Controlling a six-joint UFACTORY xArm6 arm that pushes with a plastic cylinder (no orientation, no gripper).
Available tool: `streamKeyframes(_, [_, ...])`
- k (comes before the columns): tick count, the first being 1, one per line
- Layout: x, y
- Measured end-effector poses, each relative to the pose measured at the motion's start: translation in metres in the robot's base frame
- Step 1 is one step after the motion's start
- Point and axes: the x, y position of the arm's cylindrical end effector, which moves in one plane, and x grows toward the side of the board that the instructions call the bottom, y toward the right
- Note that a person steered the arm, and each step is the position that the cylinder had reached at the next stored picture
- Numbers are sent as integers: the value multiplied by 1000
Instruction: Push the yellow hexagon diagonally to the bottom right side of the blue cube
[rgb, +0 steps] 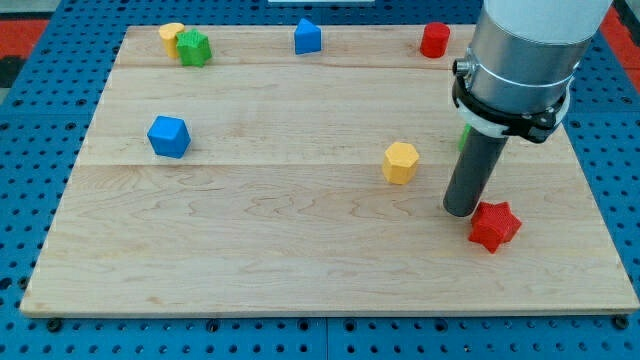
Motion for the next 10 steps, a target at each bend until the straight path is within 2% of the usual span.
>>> streamKeyframes(3, [-65, -15])
streamKeyframes(5, [-61, -75])
streamKeyframes(7, [-57, -76])
streamKeyframes(8, [-65, -116])
streamKeyframes(10, [-83, -150])
